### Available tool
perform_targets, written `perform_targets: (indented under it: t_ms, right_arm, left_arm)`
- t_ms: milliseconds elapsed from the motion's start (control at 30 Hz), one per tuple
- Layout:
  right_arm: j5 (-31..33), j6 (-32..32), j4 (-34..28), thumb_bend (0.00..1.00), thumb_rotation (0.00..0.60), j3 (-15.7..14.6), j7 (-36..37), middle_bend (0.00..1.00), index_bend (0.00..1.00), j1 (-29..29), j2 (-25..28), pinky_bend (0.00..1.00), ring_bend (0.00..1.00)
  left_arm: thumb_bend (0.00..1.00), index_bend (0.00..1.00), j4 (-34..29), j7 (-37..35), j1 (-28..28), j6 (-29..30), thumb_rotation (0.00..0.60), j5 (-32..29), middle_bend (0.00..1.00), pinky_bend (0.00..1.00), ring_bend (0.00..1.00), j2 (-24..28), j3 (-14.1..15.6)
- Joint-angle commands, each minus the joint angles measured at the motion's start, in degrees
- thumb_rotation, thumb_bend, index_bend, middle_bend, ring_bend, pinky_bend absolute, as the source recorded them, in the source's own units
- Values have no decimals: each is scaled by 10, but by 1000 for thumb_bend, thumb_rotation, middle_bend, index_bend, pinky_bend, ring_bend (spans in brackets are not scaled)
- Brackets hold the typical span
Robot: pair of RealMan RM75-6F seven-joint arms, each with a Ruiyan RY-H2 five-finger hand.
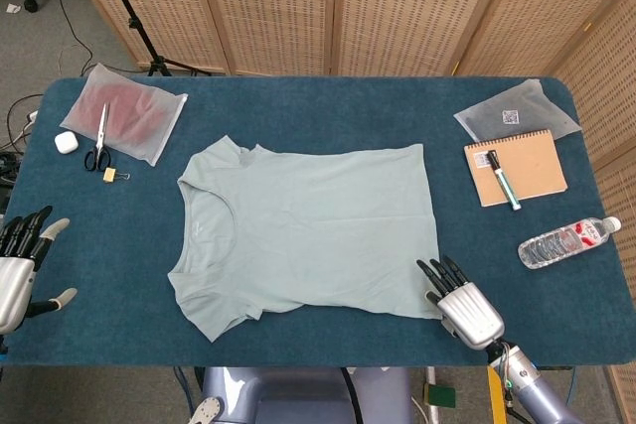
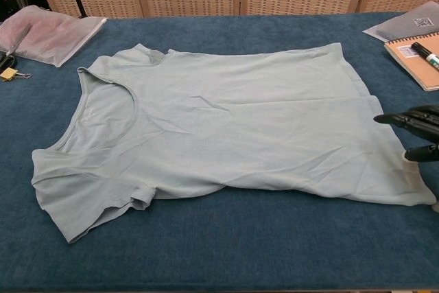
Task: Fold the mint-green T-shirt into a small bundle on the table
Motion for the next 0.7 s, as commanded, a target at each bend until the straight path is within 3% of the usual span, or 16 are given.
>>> perform_targets:
  t_ms: [33, 267, 700]
  right_arm:
    - [2, -2, 0, 302, 600, 0, -1, 0, 547, 2, -3, 0, 0]
    - [1, 0, 11, 421, 600, 0, 10, 0, 602, 9, -14, 0, 0]
    - [2, 6, 33, 524, 600, -5, 30, 0, 642, 16, -25, 0, 0]
  left_arm:
    - [0, 0, 0, 1, 0, -1, 600, -2, 0, 0, 0, 0, -1]
    - [0, 0, 0, 5, -2, -4, 600, -4, 0, 0, 0, -2, -1]
    - [0, 0, 1, 12, -3, -8, 600, -7, 0, 0, 0, -5, -1]
